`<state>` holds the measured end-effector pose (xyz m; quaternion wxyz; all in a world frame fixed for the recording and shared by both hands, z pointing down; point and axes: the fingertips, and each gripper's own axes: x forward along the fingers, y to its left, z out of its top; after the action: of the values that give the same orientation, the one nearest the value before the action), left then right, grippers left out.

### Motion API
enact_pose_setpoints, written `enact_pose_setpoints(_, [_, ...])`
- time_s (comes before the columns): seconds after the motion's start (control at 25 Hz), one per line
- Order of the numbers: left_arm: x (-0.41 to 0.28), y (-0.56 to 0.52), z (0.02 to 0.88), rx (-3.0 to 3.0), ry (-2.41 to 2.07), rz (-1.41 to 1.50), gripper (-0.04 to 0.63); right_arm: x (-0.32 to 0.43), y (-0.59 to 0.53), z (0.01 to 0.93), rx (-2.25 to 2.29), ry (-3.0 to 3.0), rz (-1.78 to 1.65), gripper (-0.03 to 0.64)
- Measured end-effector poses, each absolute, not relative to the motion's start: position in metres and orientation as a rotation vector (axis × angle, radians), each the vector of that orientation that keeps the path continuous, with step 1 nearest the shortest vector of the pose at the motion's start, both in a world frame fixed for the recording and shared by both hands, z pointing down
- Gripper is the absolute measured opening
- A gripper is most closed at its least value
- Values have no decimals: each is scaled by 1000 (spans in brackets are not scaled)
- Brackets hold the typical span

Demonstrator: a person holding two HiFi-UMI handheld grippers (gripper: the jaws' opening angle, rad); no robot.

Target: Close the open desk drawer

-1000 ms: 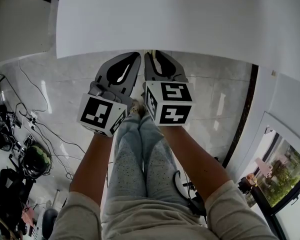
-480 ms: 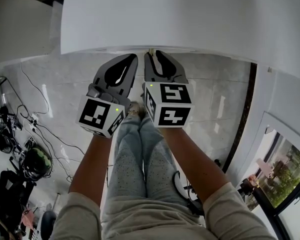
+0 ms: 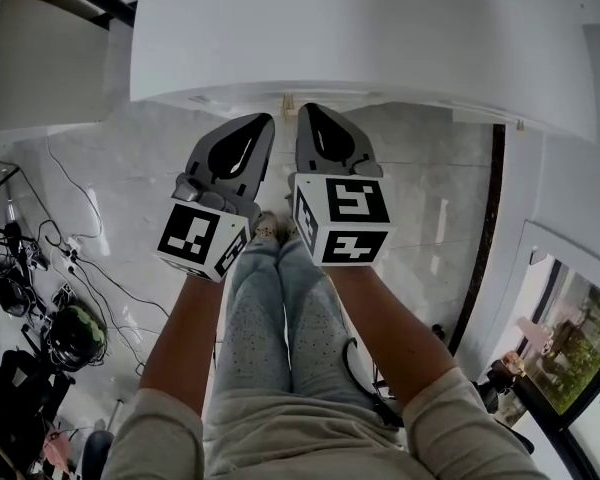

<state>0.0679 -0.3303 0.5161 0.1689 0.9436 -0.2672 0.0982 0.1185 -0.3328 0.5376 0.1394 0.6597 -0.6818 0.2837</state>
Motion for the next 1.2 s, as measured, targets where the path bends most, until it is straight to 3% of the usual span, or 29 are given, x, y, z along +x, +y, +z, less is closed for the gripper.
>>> enact_pose_setpoints(0.72, [67,-273,410,2728,-800,258,17,116,-266,413,1937,-2071,649,29])
enact_pose_setpoints(1.2, [44,-244,276,2763,-917,115,17,107,-225,286,1974,-2155,444,29])
